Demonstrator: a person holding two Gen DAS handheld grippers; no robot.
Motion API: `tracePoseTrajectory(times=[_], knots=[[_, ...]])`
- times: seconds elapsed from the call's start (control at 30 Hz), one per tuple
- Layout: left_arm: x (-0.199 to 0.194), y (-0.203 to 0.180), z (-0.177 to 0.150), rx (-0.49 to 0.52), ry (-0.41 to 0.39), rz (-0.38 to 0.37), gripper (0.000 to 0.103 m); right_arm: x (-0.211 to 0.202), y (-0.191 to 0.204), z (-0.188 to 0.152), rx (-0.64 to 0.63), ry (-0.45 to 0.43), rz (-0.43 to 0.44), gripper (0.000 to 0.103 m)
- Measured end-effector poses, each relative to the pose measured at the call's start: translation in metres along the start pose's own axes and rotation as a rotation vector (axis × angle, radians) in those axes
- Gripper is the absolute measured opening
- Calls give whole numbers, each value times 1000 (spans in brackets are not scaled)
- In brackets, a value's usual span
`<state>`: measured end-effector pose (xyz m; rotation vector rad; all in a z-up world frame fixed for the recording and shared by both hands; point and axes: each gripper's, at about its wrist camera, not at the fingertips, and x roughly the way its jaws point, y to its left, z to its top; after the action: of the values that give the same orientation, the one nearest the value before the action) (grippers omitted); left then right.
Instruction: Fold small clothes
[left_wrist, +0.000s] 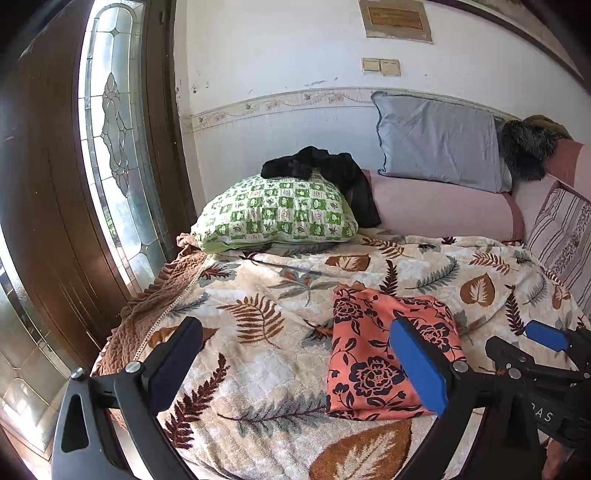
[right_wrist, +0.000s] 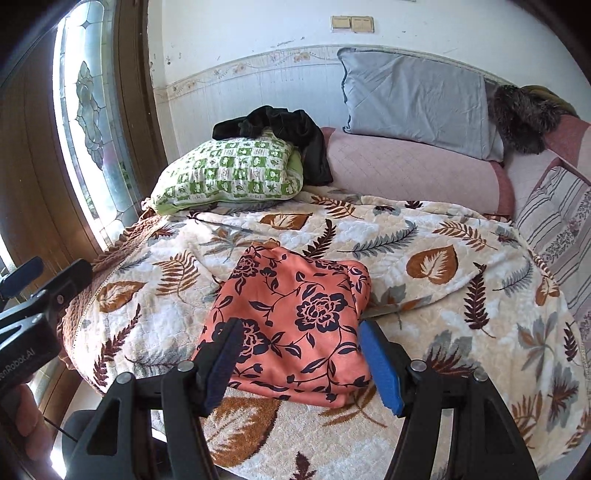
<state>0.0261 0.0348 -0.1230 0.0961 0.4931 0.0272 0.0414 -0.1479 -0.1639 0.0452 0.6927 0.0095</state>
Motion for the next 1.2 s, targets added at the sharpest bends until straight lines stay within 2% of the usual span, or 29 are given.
tracePoseTrajectory(times=[0.17,0.47,0.97,1.2], knots=[[-20,0,6,5,-32,12,101,-18,0,0,9,-19,-39,69],[-29,-1,8,-6,-12,4,101,-47,-3,2,5,-52,-107,69],[-59,-16,13,55,-94,70,101,-80,-10,6,9,-131,-150,69],[-62,-17,15,63,-97,65,101,-87,-10,5,8,-162,-167,69]])
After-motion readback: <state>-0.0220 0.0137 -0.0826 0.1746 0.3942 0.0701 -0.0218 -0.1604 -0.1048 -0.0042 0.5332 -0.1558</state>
